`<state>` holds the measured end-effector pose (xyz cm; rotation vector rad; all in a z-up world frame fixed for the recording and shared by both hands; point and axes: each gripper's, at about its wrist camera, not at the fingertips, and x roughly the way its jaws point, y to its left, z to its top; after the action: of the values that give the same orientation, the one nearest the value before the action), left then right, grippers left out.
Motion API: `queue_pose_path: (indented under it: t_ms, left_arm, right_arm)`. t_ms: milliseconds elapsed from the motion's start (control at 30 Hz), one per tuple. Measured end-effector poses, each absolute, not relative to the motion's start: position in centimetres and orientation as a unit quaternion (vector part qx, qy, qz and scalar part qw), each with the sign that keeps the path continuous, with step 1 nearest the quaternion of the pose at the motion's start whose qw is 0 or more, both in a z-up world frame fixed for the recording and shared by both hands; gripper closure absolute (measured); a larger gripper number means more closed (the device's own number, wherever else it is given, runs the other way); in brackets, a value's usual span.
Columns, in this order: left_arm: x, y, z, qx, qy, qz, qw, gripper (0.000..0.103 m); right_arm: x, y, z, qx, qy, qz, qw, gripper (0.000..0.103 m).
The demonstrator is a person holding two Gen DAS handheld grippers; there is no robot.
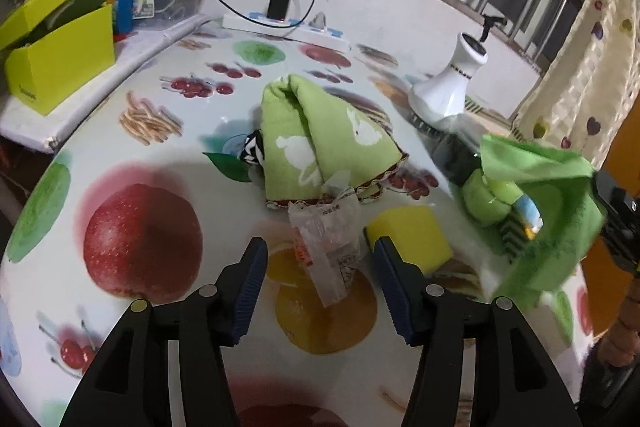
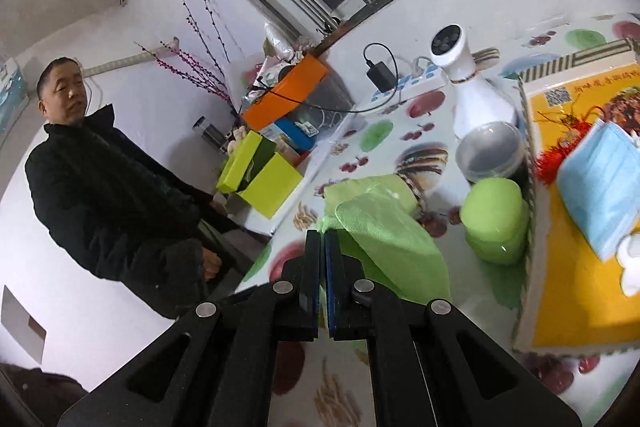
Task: Organize soft objects
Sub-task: 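Grasp the light green cloth with the right gripper while the left grasps the clear plastic bag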
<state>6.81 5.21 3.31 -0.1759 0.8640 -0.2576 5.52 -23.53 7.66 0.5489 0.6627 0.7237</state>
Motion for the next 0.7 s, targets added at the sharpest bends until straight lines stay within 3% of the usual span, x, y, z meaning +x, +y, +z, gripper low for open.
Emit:
queue_pose_path:
  t_ms: [467,700]
  left_arm:
    - [9.3,4.3,2.2,-0.063,0.428,-0.097,0.896,0.048]
    - [9.4,3.9,2.3,-0.062,0.424,-0.101,0.898,0.068]
  right_arm:
    - [5.1,-24.6,4.8,0.243,0.354,0.307,0.849,0.101]
    - [5.2,-24.6,4.5,0.243,0.357,0.305,0.849,0.101]
